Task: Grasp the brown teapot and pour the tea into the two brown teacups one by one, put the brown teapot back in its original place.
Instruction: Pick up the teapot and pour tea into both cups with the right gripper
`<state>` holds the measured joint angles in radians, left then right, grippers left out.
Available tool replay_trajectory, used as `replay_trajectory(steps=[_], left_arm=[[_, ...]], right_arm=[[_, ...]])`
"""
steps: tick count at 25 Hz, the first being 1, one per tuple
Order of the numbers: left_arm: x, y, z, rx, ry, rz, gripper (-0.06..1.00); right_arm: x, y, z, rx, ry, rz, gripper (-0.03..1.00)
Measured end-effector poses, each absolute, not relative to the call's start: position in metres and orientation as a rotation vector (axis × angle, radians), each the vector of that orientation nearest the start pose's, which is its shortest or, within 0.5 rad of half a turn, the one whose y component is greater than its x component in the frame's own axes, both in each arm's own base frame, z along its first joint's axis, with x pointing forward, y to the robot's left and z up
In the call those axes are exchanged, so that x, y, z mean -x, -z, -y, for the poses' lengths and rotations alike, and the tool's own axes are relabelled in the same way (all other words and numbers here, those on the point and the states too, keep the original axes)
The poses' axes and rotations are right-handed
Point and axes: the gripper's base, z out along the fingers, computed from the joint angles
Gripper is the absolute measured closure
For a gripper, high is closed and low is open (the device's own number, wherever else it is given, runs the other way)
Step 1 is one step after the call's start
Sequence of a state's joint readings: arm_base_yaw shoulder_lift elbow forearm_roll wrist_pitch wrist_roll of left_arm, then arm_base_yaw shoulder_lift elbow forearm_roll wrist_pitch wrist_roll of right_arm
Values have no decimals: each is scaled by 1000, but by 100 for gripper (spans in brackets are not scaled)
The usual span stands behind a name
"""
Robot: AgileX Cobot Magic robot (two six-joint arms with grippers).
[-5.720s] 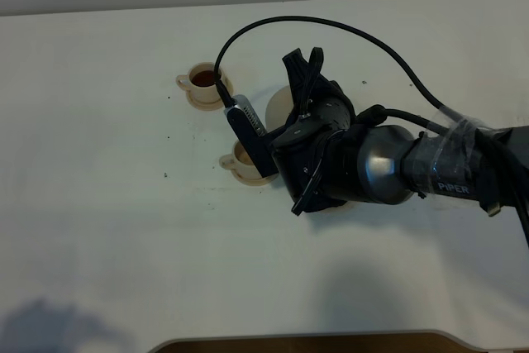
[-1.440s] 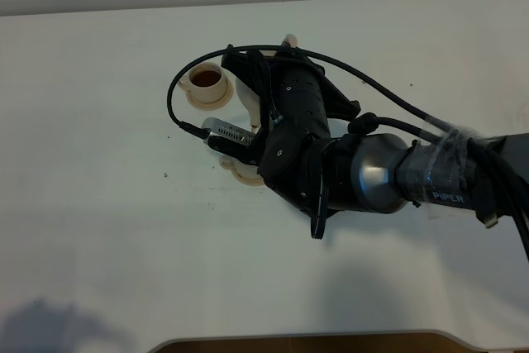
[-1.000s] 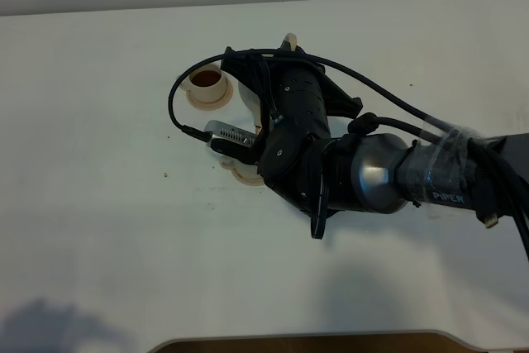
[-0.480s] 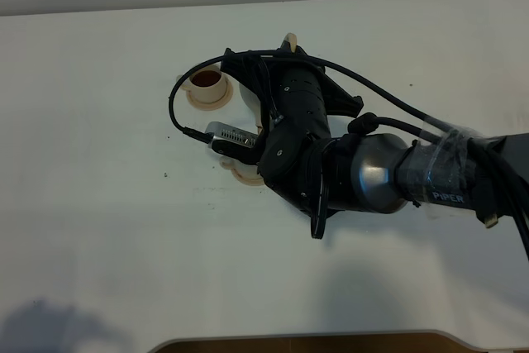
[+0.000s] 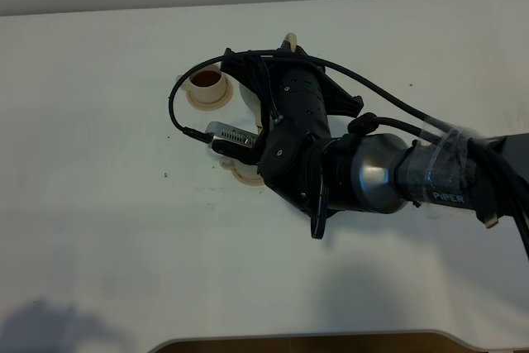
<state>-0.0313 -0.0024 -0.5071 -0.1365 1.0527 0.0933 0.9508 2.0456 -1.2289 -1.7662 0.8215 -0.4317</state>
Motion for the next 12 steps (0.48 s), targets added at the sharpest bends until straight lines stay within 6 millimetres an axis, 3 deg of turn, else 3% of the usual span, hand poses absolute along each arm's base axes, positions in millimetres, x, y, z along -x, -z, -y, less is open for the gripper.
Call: replay_trajectory(steps=[12], left_arm=[[7,-280,11,-133,123,-2017,59]], right_arm=[[-297,-174,-304,2306,1574,-461,84]])
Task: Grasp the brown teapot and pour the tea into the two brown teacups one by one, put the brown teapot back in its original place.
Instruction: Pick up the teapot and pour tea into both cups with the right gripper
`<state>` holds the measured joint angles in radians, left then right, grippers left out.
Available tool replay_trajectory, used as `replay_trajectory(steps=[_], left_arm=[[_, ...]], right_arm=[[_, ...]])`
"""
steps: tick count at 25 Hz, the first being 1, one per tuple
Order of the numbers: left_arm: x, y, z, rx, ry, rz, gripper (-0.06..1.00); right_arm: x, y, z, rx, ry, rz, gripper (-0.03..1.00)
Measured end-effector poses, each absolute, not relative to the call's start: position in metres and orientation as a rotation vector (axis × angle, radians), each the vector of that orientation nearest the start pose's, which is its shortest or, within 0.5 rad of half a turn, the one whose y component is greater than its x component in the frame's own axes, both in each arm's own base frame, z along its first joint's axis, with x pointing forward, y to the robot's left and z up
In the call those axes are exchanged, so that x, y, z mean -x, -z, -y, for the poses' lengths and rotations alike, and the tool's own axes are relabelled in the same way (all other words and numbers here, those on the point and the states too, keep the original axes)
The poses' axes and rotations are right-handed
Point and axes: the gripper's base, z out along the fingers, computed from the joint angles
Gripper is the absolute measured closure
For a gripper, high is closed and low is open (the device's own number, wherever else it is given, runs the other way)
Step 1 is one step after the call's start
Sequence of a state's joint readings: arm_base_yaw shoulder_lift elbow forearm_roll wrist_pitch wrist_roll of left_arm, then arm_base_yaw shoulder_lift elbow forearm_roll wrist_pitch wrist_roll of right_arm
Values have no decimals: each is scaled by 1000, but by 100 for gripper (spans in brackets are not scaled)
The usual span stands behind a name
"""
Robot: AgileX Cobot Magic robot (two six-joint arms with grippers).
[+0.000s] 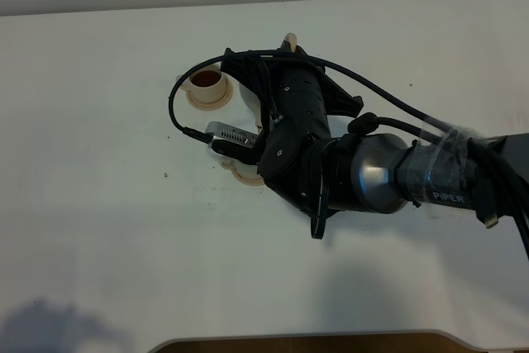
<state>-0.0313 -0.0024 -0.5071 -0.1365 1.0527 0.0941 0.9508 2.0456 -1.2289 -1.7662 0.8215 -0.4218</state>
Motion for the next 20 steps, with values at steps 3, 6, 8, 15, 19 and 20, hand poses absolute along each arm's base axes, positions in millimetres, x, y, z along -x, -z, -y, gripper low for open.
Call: replay_trajectory(steps=[3,6,8,15,19,20], left_arm=[[7,-280,11,-133,123,-2017,59],[7,-280,11,-133,123,-2017,59],[7,-280,11,-133,123,-2017,59],[7,-280,11,-133,123,-2017,59],[7,-280,11,-133,123,-2017,59],[7,-280,11,-133,123,-2017,59]], right_arm=[[-297,-174,-304,2279,1551,-511,84],[-297,-174,-304,2254,1524,-557,84],[-297,-173,-303,2253,1508,-587,84],[-295,-168,-299,2262,1433,-746,84],[-293,-164,-296,2258,1377,-862,84],[-292,-163,-295,2249,1361,-897,84]])
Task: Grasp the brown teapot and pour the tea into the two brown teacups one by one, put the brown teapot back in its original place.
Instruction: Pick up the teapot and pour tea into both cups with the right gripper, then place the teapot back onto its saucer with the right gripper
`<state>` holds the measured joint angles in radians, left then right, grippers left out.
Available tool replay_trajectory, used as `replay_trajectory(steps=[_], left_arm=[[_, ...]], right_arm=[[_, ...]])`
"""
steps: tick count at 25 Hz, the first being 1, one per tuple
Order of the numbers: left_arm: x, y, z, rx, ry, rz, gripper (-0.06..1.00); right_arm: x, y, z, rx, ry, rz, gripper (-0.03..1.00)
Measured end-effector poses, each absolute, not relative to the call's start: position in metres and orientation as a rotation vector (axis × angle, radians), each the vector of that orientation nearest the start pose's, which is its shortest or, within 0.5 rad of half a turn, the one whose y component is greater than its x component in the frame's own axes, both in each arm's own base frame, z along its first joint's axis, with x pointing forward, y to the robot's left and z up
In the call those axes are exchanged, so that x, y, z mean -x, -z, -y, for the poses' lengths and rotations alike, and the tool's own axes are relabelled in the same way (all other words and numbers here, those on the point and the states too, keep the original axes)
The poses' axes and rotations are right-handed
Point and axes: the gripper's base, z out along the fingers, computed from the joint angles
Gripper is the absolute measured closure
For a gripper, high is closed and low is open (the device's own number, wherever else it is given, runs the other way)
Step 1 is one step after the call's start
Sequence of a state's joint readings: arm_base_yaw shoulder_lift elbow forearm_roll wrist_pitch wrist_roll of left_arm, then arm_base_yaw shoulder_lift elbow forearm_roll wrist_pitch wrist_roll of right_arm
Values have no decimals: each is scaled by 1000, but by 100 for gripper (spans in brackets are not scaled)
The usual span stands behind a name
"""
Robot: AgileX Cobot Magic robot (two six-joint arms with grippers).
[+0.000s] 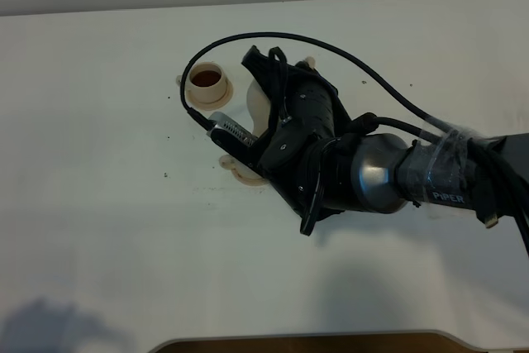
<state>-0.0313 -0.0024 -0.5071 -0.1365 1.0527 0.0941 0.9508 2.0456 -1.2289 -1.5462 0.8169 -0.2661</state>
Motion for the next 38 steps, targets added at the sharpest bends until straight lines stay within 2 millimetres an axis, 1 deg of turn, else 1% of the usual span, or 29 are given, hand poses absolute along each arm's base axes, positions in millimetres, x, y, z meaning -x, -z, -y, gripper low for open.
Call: replay_trajectory(steps=[3,5,7,11,15,18,21,24,28,32,35,38], left_arm=[[7,-280,11,-133,123,-2017,59],[7,-280,11,-132,124,-2017,59],[7,-280,11,-132,124,-2017,59],[7,-280,11,-132,124,-2017,59],[7,-280,11,-132,124,-2017,59],[7,-280,11,-132,124,-2017,59],[7,-280,11,-132,124,-2017,59],[7,-280,11,-132,124,-2017,59],[7,-280,11,-132,124,-2017,59],[7,-280,11,-132,124,-2017,59],[7,-280,11,-132,124,-2017,59],[7,-280,11,-132,124,-2017,59]], right_arm=[[-291,-161,-292,2197,1310,-1058,84],[-292,-164,-291,2155,1287,-1171,84],[-292,-167,-291,2112,1260,-1284,84],[-291,-178,-293,2019,1140,-1531,84],[-286,-196,-294,1916,995,-1743,84],[-281,-206,-289,1843,874,-1928,84],[-276,-209,-284,1778,714,-2122,84],[-269,-209,-282,1721,564,-2266,84],[-261,-207,-286,1643,365,-2407,84],[-254,-205,-297,1563,151,-2471,84],[-254,-197,-306,1487,36,-2508,84],[-255,-181,-311,1463,4,-2554,84]])
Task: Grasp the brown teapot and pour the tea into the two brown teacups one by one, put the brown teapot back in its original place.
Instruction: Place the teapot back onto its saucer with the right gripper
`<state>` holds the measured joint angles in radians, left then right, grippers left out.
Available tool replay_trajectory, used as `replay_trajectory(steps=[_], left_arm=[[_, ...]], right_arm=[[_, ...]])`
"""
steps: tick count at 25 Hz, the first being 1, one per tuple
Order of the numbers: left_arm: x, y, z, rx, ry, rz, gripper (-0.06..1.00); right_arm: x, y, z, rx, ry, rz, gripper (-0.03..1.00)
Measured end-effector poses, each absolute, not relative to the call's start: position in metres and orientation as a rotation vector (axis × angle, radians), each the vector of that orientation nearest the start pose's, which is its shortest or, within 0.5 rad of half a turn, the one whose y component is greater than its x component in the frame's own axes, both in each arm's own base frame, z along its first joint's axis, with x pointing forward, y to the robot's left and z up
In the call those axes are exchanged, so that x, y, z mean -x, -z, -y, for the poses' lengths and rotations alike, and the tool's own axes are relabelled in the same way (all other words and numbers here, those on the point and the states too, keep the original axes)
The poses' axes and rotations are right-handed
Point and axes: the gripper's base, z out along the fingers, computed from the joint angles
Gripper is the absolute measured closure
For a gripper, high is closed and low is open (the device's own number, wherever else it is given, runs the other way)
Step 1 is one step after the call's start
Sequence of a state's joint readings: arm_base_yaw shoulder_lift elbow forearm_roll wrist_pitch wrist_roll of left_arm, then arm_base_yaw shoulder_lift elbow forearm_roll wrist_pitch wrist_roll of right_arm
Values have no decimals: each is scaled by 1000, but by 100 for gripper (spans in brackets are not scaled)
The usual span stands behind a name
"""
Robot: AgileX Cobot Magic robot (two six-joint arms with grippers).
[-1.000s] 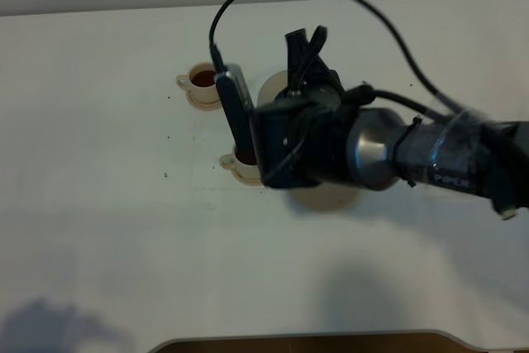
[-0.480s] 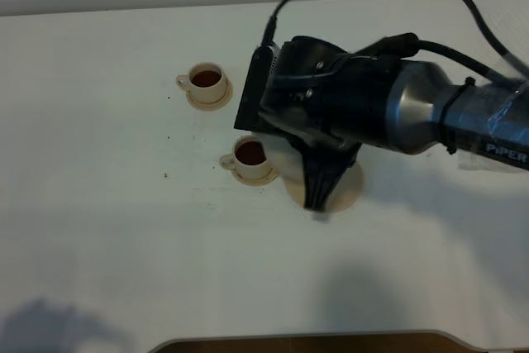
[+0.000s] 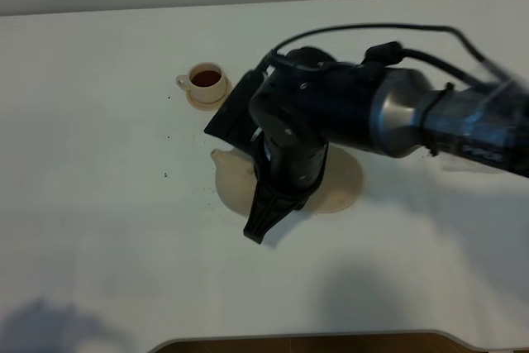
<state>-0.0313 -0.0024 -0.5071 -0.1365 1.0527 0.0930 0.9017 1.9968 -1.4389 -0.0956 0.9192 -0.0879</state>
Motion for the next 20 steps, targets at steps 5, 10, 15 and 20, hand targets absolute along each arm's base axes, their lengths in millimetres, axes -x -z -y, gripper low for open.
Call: replay_trajectory(steps=[5,10,15,20], left_arm=[[7,-280,11,-133,123,-2017,59],[7,-280,11,-133,123,-2017,59],[7,-280,11,-133,123,-2017,59],[7,-280,11,-133,123,-2017,59]], right_arm=[[-254,-169,-313,1456,-7,-2597,84],[-252,-180,-308,1464,16,-2594,84],[-254,-211,-292,1436,95,-2579,84],[-267,-220,-257,1308,94,-2634,84]])
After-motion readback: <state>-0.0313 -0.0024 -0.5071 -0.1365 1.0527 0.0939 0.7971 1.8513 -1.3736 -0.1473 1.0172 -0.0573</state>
